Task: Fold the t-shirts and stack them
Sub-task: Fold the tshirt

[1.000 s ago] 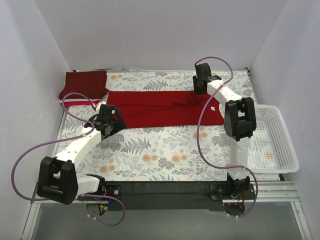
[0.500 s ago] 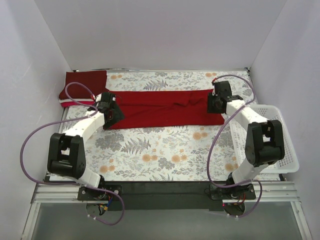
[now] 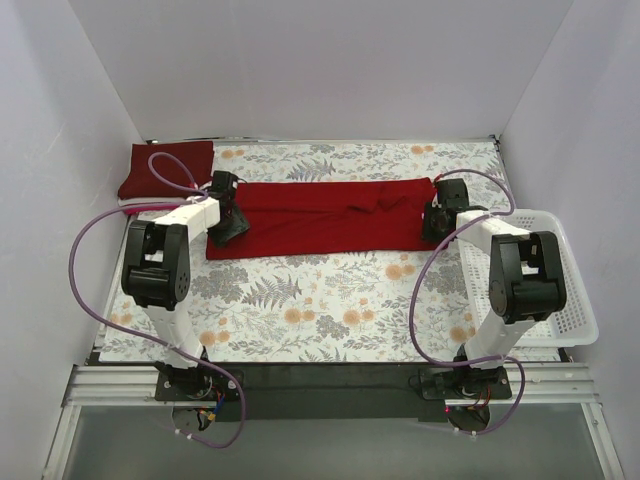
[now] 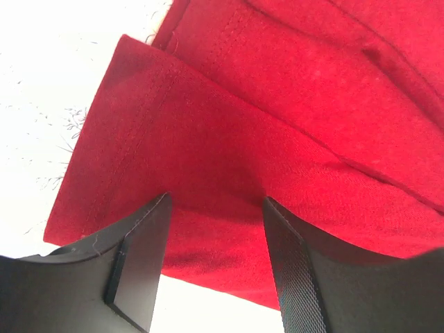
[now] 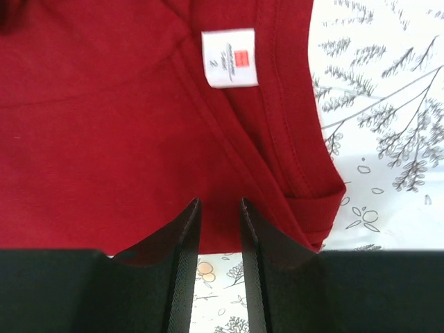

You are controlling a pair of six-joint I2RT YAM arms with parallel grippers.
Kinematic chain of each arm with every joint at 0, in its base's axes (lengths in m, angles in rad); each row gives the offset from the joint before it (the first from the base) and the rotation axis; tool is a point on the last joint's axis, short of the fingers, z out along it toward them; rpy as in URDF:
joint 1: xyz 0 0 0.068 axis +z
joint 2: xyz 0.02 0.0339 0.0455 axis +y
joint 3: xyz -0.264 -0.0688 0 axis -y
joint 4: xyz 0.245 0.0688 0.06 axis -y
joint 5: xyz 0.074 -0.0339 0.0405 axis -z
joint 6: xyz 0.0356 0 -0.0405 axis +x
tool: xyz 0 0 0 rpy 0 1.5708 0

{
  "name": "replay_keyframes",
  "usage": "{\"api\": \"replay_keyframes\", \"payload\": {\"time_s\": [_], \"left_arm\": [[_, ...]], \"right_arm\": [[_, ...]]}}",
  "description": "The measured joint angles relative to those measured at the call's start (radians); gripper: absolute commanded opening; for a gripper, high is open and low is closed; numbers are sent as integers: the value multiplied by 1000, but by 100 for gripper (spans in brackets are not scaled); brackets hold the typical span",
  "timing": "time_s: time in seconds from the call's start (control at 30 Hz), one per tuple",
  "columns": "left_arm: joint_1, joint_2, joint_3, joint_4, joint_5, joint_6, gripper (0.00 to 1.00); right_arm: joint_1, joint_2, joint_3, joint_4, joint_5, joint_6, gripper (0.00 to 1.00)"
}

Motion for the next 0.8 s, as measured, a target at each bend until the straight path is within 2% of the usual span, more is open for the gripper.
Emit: {"api": "replay_keyframes", "payload": {"time_s": [0.57,0.67,0.8], "left_arm": [[41,-178,-214,-11,-15,-35,55],[53,-250,-285,-35,-16,-40,58],[61,-306,-290,-64,-14,-36,66]], "right_arm": [[-13,-24,-54,10,4,-2,35],[-13,-56,-72,-16,-11,-6,35],[0,-100,-74,-28,-56,-6,35]]}}
